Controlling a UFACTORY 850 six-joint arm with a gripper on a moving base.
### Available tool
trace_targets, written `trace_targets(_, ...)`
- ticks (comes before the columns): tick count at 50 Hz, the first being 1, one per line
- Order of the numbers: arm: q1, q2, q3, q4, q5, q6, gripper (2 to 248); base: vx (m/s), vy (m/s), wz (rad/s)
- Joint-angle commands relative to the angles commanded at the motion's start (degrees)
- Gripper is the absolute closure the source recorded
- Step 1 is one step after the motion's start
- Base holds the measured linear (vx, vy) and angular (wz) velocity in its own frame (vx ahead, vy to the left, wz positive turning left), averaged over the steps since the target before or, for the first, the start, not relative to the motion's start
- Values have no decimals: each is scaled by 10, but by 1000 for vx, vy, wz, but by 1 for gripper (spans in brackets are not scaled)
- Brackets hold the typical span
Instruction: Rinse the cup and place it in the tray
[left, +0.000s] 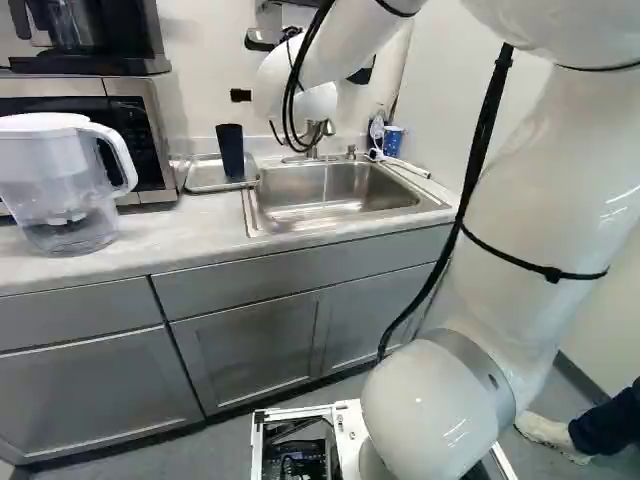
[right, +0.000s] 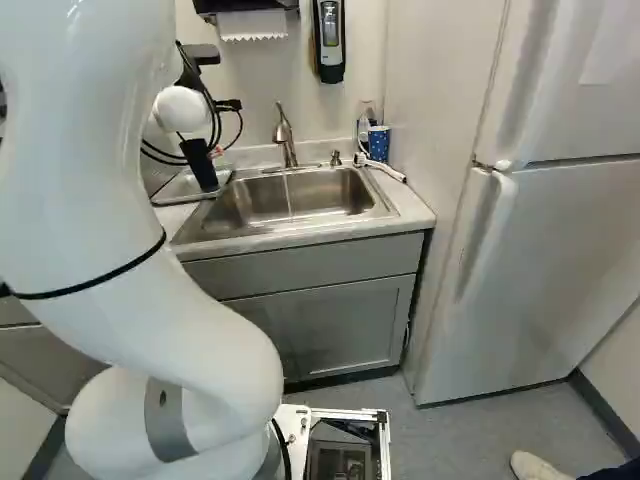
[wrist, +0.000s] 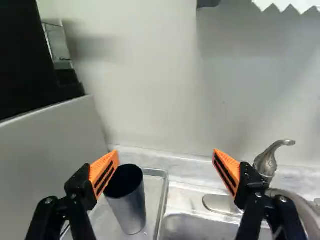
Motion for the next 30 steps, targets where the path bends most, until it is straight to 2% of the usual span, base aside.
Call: trace_targets(30, -46, 18, -17, 0, -18, 0, 3, 0, 0, 0)
